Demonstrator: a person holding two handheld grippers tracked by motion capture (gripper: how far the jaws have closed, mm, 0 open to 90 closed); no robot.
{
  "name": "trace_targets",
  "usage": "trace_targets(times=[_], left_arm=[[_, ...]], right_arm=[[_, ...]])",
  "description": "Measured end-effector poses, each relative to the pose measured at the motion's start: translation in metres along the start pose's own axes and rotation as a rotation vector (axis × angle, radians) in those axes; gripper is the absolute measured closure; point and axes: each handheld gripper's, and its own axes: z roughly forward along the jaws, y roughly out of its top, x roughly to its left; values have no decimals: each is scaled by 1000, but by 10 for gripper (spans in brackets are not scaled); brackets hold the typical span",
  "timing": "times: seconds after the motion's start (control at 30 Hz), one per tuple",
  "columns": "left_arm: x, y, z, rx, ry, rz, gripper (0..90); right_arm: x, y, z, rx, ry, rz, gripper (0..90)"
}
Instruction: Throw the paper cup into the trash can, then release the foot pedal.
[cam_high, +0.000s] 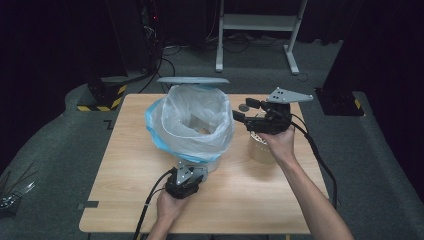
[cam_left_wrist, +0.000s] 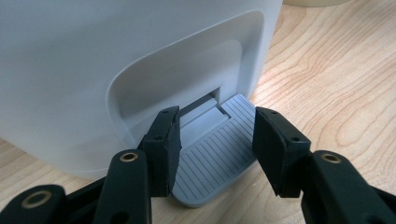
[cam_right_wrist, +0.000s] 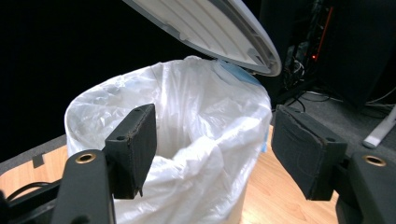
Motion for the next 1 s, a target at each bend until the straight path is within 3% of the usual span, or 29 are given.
trace_targets(times=[1.0], left_arm=[[0, 0, 0, 0, 1, 2, 517]], right_arm=[[-8, -22, -47, -44, -70, 10, 359]])
